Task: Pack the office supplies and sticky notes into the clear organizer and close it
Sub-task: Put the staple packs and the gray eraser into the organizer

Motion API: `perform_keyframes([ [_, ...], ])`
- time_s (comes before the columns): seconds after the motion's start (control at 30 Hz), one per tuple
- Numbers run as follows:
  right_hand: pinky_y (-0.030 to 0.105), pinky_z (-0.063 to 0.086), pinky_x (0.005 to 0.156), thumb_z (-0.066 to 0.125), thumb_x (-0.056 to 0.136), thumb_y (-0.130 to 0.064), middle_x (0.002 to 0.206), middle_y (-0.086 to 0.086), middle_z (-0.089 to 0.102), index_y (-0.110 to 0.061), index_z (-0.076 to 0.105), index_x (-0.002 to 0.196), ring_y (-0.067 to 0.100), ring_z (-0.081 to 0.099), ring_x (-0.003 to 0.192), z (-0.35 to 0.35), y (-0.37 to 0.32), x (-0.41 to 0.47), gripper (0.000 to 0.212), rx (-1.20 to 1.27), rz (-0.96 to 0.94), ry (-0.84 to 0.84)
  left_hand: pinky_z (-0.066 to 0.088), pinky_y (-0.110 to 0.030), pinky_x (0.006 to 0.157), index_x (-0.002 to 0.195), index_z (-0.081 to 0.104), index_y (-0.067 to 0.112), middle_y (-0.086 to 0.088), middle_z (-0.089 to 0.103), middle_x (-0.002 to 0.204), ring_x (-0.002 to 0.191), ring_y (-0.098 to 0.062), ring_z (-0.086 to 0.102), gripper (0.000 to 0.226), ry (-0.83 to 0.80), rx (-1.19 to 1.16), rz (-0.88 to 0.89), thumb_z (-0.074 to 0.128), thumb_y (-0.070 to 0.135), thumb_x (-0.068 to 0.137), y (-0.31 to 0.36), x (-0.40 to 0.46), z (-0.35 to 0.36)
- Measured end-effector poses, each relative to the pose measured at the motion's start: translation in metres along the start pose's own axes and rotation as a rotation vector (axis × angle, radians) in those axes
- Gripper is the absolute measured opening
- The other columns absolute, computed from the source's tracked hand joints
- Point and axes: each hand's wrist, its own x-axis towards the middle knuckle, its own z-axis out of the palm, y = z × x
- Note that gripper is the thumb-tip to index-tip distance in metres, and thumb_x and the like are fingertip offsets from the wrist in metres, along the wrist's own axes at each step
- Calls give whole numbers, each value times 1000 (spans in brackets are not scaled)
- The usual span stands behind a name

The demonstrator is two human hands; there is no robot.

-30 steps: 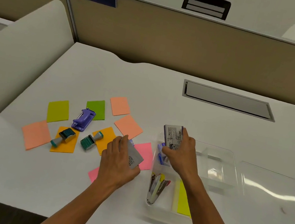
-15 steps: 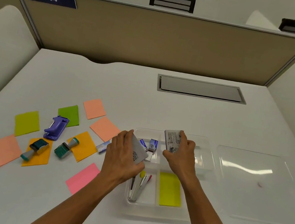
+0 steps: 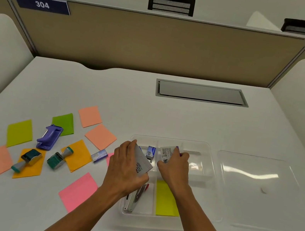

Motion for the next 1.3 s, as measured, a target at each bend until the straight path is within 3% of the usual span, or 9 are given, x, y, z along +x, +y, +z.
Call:
perform_keyframes([
  [0.4,36,52,86,66,84,-35,132,13,36,-12,42,134,29,49,113,8,1,4,60,-98,-9,10,40,-34,97,146,16,21,-1,32,139,123,-20,34,104,16,-6,43,65,56,60,12,5,4],
  [0.57,33,50,86,64,88,-37,135,12,35,-13,43,133,28,45,116,12,-1,1,56,-80,-12,32,40,-35,103,147,14,23,0,29,143,127,-20,33,106,-3,-26,36,66,59,62,15,5,7],
  [0.67,36,48,93,64,89,-34,142,15,31,-12,29,145,32,41,123,12,-2,2,69,-39,-15,23,39,-36,104,147,13,24,0,28,145,128,-21,32,106,-10,-33,20,65,60,62,15,5,7],
  [0.77,41,43,105,64,88,-48,151,16,21,-15,13,152,37,31,135,11,-3,2,88,-7,3,-13,39,-36,105,148,11,25,0,27,146,130,-21,31,106,6,-58,14,64,60,63,14,4,6],
  [0.93,45,36,109,59,88,-57,157,14,15,-17,15,153,36,24,140,18,-4,-1,88,-87,-30,-40,34,-38,110,150,10,22,-2,24,150,134,-22,27,108,-2,-63,1,62,61,63,13,4,6],
  [1.03,42,39,106,64,88,-48,156,13,21,-18,23,150,34,27,138,20,-2,-4,80,-87,-55,-36,34,-37,109,149,11,22,-1,25,150,133,-22,27,109,0,-67,9,64,62,63,12,5,7],
  [1.17,33,48,94,61,90,-15,143,7,42,-21,41,143,24,42,126,10,3,-6,57,53,-136,80,38,-35,102,146,15,23,-1,29,144,127,-20,32,106,6,-75,64,67,57,61,11,13,8],
  [1.3,30,48,89,55,93,-11,136,2,50,-23,50,135,20,46,123,-9,14,-3,44,160,-152,219,35,-33,99,143,18,22,0,34,138,122,-20,36,103,-38,-59,143,64,61,59,17,23,13],
])
